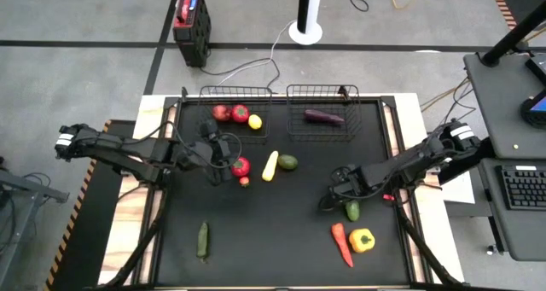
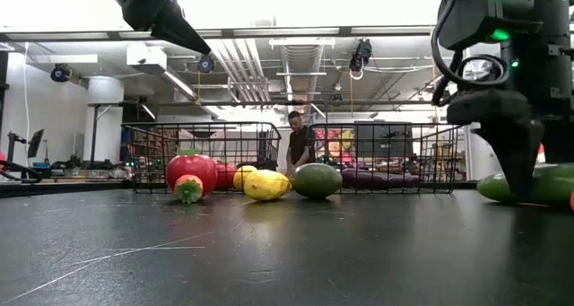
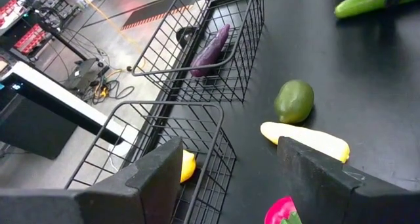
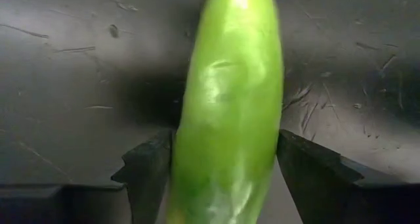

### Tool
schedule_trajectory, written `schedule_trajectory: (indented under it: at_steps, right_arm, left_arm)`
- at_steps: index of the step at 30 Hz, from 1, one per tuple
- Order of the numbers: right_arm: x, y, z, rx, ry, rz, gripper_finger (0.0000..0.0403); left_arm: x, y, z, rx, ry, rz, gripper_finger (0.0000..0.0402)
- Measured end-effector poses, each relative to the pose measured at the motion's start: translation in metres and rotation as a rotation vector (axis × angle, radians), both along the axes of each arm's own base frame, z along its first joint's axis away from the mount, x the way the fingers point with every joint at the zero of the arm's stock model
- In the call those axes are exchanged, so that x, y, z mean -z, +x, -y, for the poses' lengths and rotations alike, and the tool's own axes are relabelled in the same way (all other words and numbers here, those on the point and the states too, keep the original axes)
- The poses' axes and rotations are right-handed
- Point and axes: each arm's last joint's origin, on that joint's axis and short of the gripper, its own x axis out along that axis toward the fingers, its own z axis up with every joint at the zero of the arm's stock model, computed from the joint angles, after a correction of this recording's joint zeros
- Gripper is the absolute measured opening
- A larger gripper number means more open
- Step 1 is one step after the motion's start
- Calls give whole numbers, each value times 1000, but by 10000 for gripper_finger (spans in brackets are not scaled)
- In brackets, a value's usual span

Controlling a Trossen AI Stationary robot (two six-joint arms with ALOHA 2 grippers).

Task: Sort produce into baskets
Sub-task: Put the cucumber into the right wire basket

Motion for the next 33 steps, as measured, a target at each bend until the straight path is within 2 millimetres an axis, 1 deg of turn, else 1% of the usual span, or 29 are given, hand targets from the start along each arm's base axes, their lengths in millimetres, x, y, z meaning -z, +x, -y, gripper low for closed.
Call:
schedule_trajectory:
  at_steps: [9, 14, 17, 20, 24, 28, 33]
  right_arm:
    - [2, 2, 0, -27, -7, -4, 198]
    - [-2, 1, 2, -57, -20, 23, 192]
    - [-12, 3, 6, -82, -31, 72, 195]
    - [-28, 9, 11, -142, -63, 144, 194]
    - [-56, 23, 18, -263, -104, 246, 194]
    - [-89, 43, 25, -409, -174, 349, 193]
    - [-138, 64, 36, -563, -349, 450, 193]
  left_arm:
    - [3, 1, 0, -13, -21, 11, 231]
    - [12, 1, 0, -20, -34, 22, 231]
    - [14, 0, 0, -33, -56, 31, 231]
    - [14, 0, 0, -46, -78, 46, 231]
    - [14, 0, 0, -61, -105, 65, 231]
    - [14, 0, 2, -80, -147, 91, 231]
    - [14, 0, 6, -83, -188, 113, 231]
